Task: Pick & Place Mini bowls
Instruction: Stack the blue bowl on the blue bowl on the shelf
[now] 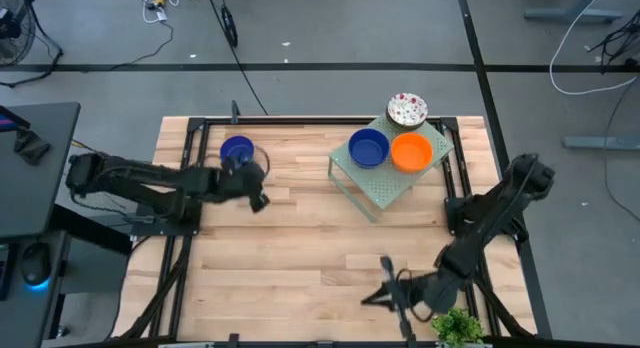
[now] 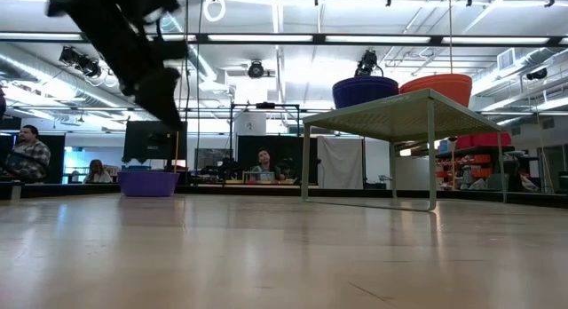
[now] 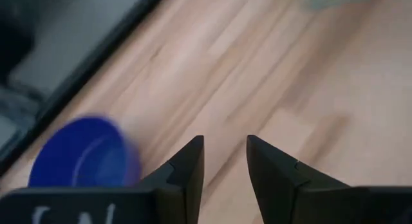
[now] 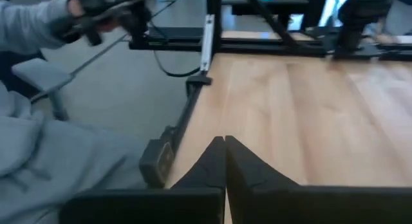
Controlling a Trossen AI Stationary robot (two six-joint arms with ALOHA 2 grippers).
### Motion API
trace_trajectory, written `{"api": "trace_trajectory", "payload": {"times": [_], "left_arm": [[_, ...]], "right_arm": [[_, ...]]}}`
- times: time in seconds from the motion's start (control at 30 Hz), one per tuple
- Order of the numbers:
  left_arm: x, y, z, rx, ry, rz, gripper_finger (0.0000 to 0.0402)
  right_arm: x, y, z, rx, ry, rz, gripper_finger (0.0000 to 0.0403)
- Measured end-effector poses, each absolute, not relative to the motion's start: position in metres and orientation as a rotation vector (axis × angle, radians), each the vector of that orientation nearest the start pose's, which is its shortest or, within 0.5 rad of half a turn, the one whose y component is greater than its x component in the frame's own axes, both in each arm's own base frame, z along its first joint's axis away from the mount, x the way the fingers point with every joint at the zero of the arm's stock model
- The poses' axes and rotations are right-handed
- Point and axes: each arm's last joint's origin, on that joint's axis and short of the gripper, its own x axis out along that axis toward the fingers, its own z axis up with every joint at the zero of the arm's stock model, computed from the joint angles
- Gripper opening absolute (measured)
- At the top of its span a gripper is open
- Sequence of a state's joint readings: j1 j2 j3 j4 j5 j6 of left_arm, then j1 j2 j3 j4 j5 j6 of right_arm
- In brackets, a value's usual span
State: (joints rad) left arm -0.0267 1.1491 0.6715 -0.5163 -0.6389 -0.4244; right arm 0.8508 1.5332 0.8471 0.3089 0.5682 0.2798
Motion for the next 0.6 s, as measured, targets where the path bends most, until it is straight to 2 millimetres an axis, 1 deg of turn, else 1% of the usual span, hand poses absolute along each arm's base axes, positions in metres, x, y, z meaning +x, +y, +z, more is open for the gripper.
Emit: {"api": "trace_trajectory", "payload": {"times": [0.1,0.2,0.27,0.33,0.4,0.47,0.6], "left_arm": [[0.200,0.041,0.204,-0.128,0.919,0.767,0.0134],[0.194,0.069,0.200,-0.225,0.976,0.788,0.0167],[0.188,0.087,0.198,-0.272,0.990,0.830,0.0195],[0.181,0.102,0.195,-0.294,1.014,0.882,0.0223],[0.177,0.112,0.193,-0.326,1.022,0.920,0.0245],[0.174,0.120,0.188,-0.365,1.044,0.921,0.0259],[0.173,0.130,0.177,-0.406,1.101,0.925,0.0263]], "right_arm": [[0.231,0.247,0.206,0.032,0.303,0.254,0.0000],[0.236,0.253,0.193,0.005,0.290,0.262,0.0001],[0.237,0.254,0.189,-0.019,0.297,0.262,0.0004],[0.238,0.252,0.189,-0.025,0.295,0.257,0.0006],[0.239,0.251,0.190,-0.024,0.293,0.253,0.0007],[0.240,0.250,0.191,-0.028,0.291,0.251,0.0007],[0.240,0.250,0.191,-0.030,0.292,0.252,0.0005]]}}
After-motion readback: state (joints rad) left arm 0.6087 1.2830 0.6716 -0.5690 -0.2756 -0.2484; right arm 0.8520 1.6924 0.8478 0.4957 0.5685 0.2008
